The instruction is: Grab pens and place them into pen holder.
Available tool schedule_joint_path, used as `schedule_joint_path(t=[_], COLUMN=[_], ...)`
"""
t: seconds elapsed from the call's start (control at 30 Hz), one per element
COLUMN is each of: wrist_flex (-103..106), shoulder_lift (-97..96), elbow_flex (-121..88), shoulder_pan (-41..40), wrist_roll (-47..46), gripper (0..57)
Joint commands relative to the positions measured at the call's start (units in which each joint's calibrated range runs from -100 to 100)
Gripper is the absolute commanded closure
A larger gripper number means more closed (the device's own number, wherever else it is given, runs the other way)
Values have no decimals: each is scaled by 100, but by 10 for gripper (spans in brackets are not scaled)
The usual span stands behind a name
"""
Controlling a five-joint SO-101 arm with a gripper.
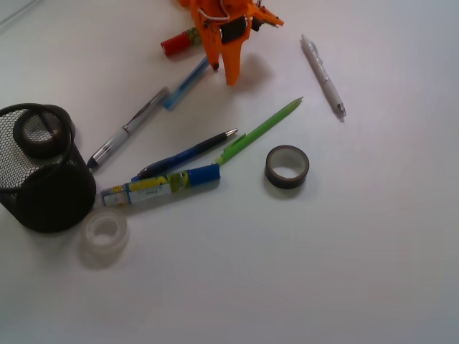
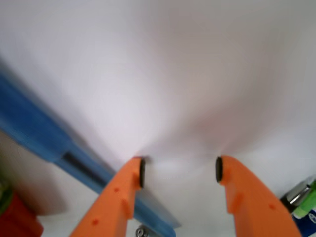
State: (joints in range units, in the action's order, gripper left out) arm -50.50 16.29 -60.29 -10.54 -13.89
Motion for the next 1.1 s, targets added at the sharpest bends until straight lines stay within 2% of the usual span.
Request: schedule_joint_path(t=[0.0, 0.23, 0.47, 0.7, 1.07], wrist_flex=[2, -1083, -1145, 63, 72], shoulder_lift=[-180, 568, 1444, 891, -426], elbow_flex=[114, 875, 458, -276, 268], shoulder_pan=[-26, 4, 296, 916, 1021], wrist_roll=[5, -24, -29, -210, -249], gripper=[405, 406, 406, 402, 406])
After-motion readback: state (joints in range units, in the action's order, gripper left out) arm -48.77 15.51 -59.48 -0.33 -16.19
